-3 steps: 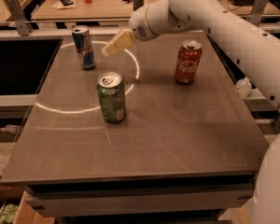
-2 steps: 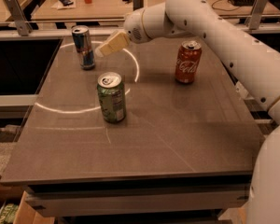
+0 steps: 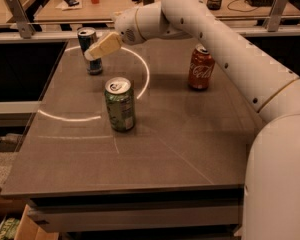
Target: Knock redbull can over
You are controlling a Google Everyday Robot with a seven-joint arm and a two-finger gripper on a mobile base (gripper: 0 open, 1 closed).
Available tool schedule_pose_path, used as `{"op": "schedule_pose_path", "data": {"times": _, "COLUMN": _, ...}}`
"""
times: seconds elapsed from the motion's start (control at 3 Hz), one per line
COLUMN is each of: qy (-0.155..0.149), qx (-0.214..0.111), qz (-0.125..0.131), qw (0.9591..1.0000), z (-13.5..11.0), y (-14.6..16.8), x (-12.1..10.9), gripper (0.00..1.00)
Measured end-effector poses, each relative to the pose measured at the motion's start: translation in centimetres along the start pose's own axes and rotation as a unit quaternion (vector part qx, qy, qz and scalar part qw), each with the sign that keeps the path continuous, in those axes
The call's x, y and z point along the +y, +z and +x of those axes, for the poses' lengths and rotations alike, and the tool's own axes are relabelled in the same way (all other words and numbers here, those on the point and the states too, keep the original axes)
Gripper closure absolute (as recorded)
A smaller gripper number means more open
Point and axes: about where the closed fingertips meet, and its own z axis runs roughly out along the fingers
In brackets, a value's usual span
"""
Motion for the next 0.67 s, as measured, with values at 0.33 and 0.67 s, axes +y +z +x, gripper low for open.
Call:
{"op": "schedule_pose_path", "data": {"times": 0.33, "qy": 0.001, "qx": -0.001, "qz": -0.019, "qw": 0.9998, "z": -0.13, "y": 1.14, "x": 0.54, "gripper": 0.0}}
{"op": "schedule_pose_path", "data": {"times": 0.67, "qy": 0.026, "qx": -0.008, "qz": -0.023, "qw": 0.9994, "z": 0.43, "y": 1.63, "x": 0.97, "gripper": 0.0}}
